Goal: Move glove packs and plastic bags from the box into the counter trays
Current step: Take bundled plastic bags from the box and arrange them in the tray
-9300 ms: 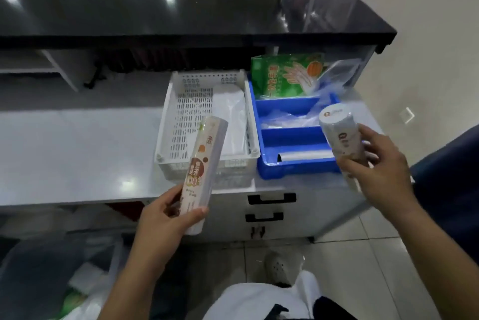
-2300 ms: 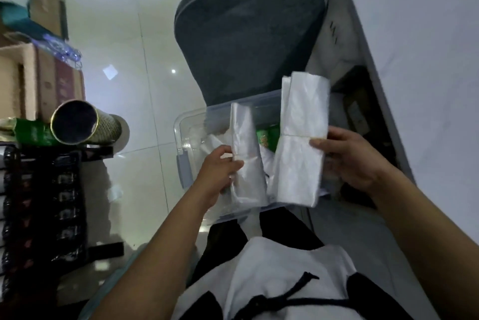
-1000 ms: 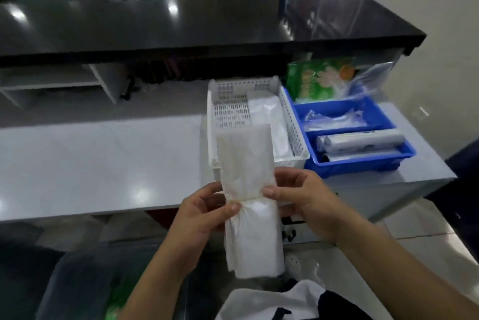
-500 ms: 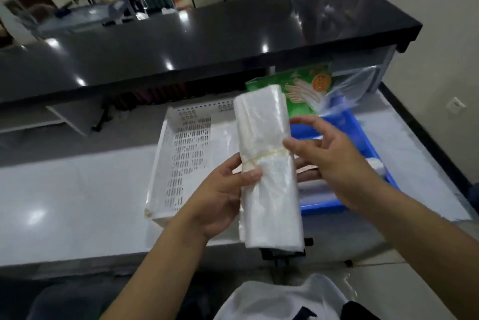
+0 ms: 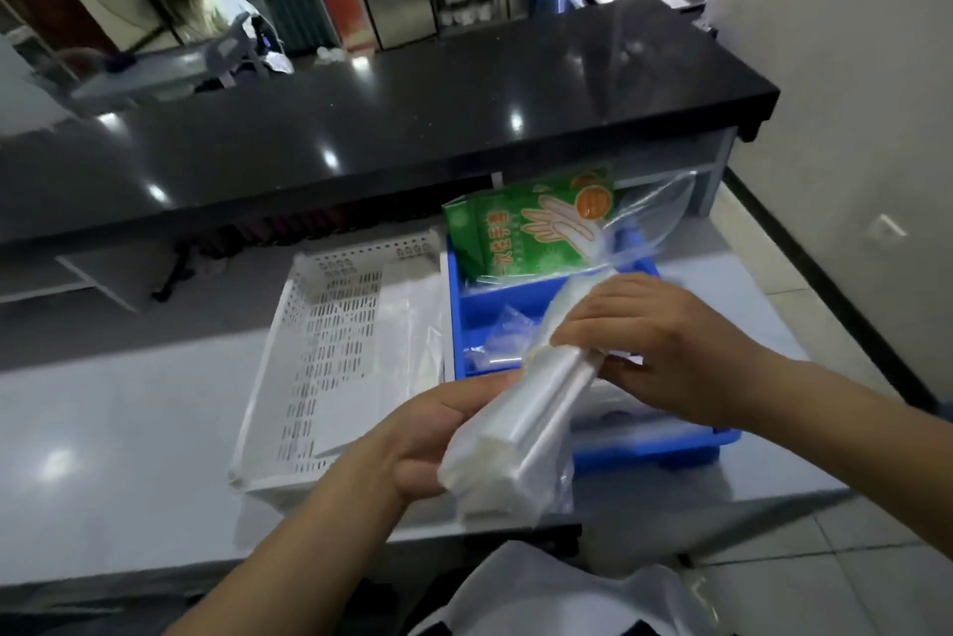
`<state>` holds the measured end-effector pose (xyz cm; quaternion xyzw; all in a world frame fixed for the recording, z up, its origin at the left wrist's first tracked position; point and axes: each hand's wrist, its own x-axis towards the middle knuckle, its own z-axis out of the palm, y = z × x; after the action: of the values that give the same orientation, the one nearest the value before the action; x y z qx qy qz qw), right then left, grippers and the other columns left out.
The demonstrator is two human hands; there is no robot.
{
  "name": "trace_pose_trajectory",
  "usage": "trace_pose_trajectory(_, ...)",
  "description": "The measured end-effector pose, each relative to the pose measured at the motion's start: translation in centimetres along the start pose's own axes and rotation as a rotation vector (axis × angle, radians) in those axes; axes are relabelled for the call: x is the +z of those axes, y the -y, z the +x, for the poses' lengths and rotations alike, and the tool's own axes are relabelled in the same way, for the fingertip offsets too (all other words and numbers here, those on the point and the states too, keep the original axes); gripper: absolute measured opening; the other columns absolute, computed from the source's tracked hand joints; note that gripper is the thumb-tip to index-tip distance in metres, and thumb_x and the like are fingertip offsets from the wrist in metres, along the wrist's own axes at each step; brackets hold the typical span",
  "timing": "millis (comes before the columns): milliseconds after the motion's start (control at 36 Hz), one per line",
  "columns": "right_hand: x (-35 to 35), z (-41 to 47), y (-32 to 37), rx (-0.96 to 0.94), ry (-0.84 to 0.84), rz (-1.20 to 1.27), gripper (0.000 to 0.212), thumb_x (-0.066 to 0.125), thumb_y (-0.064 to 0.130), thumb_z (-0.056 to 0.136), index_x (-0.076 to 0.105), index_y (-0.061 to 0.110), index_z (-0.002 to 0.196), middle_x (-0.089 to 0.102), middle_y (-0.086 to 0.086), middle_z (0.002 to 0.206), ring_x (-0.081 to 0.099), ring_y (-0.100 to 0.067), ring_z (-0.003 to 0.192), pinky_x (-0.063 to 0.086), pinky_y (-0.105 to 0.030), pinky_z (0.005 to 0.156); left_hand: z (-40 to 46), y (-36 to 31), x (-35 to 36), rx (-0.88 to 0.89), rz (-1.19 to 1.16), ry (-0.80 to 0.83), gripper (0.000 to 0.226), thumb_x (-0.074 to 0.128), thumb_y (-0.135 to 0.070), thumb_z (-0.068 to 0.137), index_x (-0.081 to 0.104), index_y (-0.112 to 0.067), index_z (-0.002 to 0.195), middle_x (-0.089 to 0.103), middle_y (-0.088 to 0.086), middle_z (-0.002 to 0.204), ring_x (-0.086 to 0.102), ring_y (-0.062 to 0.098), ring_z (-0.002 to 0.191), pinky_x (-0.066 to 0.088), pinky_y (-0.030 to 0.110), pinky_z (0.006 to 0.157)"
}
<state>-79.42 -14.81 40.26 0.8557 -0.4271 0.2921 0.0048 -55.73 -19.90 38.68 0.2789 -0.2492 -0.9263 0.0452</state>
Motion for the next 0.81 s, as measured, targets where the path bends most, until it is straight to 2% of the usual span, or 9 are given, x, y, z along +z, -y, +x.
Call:
trace_pose_trajectory(111,0.0,-1.3,-0.3,0.075,0.002,-0.03,0.019,0.075,0.013,0.081,0.073,0.013,0.1,0.073,-0.002,0.094,0.067,-0.021,0.085,0.049,-0.031,0.08,0.1,-1.6,0.6,0.071,0.209,-0.222,0.02,0.061,-0.01,0.084,0.08,-0.006,0.08,0.072,0.006,0.066,0.07,0.014,0.057,0.054,0.021,0.052)
trace_pose_trajectory(167,-0.1,-1.4,-0.1,0.078,-0.001,-0.014,0.017,0.072,0.015,0.084,0.071,0.014,0.101,0.071,0.0,0.095,0.063,-0.017,0.086,0.047,-0.026,0.081,-0.1,-2.2,0.8,0.048,0.199,-0.204,0.021,0.061,-0.01,0.084,0.078,-0.006,0.073,0.067,0.005,0.06,0.066,0.013,0.051,0.053,0.021,0.048)
trace_pose_trajectory(278,-0.7,-0.6,0.1,0.061,0.056,0.009,0.031,0.078,0.02,0.08,0.066,0.023,0.108,0.069,0.006,0.101,0.059,-0.008,0.093,0.038,-0.017,0.088,-0.3,-2.4,0.7,-0.039,0.064,-0.123,0.031,0.047,-0.007,0.094,0.074,0.006,0.086,0.071,0.016,0.067,0.072,0.025,0.06,0.059,0.03,0.053)
trace_pose_trajectory(361,-1.0,0.1,0.1,0.033,0.11,-0.006,0.033,0.078,0.021,0.078,0.066,0.028,0.108,0.07,0.009,0.099,0.062,-0.009,0.091,0.048,-0.024,0.083,-0.3,-2.1,1.4,-0.054,-0.088,0.026,0.015,0.075,0.009,0.075,0.069,0.016,0.086,0.068,0.028,0.066,0.071,0.037,0.057,0.059,0.039,0.048)
trace_pose_trajectory(417,-0.9,0.4,0.0,0.025,0.114,-0.033,0.033,0.078,0.016,0.077,0.068,0.026,0.106,0.072,0.008,0.096,0.065,-0.012,0.087,0.053,-0.03,0.078,0.0,-2.0,1.1,-0.014,-0.079,0.057,0.03,0.087,0.007,0.059,0.072,0.011,0.085,0.068,0.024,0.064,0.071,0.032,0.055,0.058,0.035,0.046)
trace_pose_trajectory(500,-0.8,0.8,-0.2,0.022,0.125,-0.081,0.031,0.075,0.011,0.076,0.068,0.025,0.102,0.072,0.007,0.089,0.065,-0.016,0.075,0.054,-0.034,0.064,-0.1,-2.2,0.7,0.015,0.027,0.011,0.026,0.089,-0.002,0.061,0.077,0.004,0.084,0.071,0.015,0.066,0.072,0.023,0.058,0.058,0.029,0.051)
trace_pose_trajectory(583,-0.7,1.1,-0.4,0.016,0.171,-0.126,0.025,0.071,0.01,0.076,0.067,0.023,0.097,0.07,0.005,0.084,0.062,-0.018,0.068,0.052,-0.037,0.052,-0.3,-3.1,0.2,0.066,0.361,-0.176,0.02,0.069,-0.009,0.084,0.076,-0.004,0.103,0.074,0.01,0.083,0.07,0.015,0.066,0.057,0.024,0.06)
trace_pose_trajectory(694,-0.3,1.5,-0.9,0.094,0.279,-0.187,0.018,0.067,0.013,0.08,0.068,0.021,0.096,0.07,0.005,0.085,0.064,-0.02,0.072,0.052,-0.039,0.055,-2.0,-5.7,-0.4,0.309,0.886,-0.517,0.034,0.072,-0.034,0.085,0.07,-0.024,0.118,0.073,0.002,0.114,0.068,0.02,0.103,0.05,0.04,0.098)
trace_pose_trajectory(806,0.3,2.6,-1.5,0.173,0.398,-0.211,0.017,0.056,0.017,0.089,0.063,0.025,0.102,0.068,0.006,0.095,0.062,-0.018,0.084,0.05,-0.036,0.067,-3.9,-6.0,2.9,0.275,1.374,-0.464,0.064,0.07,-0.074,0.063,0.058,-0.051,0.121,0.068,-0.021,0.116,0.066,0.002,0.103,0.052,0.034,0.094)
